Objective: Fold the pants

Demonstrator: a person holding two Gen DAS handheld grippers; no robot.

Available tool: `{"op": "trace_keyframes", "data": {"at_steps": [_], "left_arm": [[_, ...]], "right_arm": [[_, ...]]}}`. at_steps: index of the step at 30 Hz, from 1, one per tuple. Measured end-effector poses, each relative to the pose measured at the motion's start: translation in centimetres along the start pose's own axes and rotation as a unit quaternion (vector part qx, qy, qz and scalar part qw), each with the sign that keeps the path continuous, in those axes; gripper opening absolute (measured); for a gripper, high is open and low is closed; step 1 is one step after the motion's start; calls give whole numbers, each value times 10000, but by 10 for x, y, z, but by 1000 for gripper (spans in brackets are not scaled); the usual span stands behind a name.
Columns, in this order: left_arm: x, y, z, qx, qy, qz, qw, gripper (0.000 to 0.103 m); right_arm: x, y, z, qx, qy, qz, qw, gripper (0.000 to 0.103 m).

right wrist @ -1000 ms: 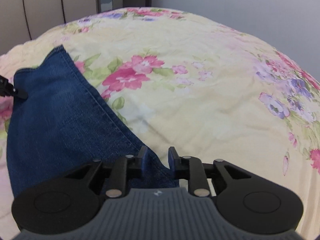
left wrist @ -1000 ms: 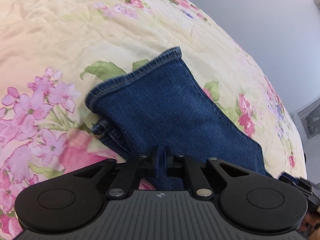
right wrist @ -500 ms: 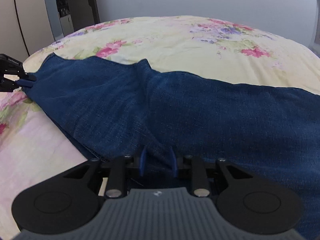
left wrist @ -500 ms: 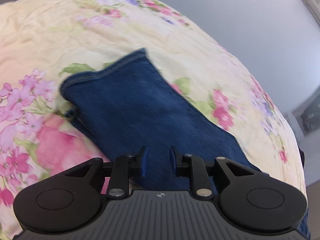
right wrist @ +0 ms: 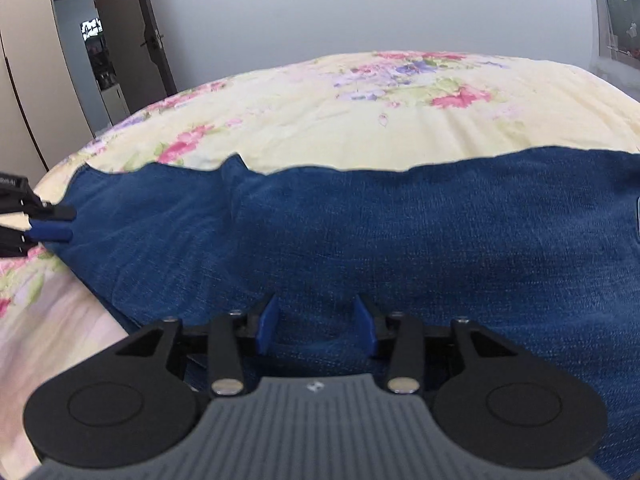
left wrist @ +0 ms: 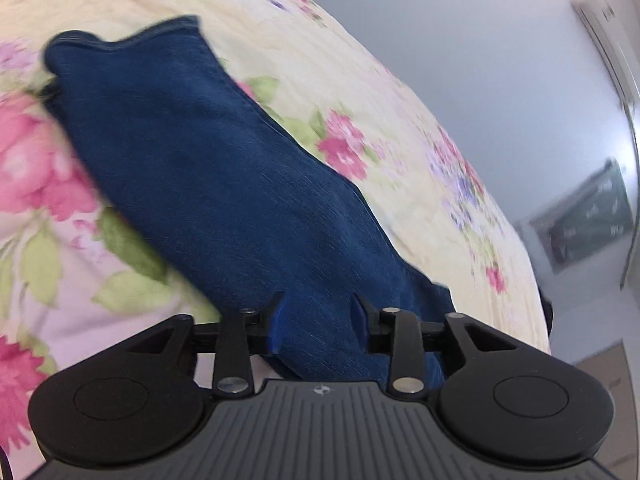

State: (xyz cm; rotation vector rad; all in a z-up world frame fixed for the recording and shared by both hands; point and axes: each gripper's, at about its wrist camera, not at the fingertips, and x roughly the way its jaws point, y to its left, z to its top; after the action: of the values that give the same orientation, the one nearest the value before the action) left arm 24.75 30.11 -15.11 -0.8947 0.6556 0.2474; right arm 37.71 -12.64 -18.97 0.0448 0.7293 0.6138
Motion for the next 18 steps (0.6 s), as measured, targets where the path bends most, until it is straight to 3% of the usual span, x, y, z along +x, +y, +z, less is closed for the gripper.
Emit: {"op": "trace_keyframes", "data": {"at_steps": [2,7,9,12,15,18], "left_arm": [[-8,16,5,-381,-173,31,9991,57],[-18,62,23,-1388,-423,55,9894,58],[-21,78,28,-1768,-547,320,9822,68],[-15,93,28,-1942,-515,299,9791,69],[-10,101,34,-1960,-750,206,9775,69],[0,118,48,-2350,-1010,59,9667,69]], "right_arm": [[-3,3,0,-46,-107,106,9999,39],[4,13,-4,-230,-16,153,9996,44],[4,13,-4,-207,-21,162,9997,44],[5,13,-4,-191,-27,160,9997,45],[7,14,-5,-224,-21,163,9996,50],[8,16,-7,-277,-40,182,9994,54]]}}
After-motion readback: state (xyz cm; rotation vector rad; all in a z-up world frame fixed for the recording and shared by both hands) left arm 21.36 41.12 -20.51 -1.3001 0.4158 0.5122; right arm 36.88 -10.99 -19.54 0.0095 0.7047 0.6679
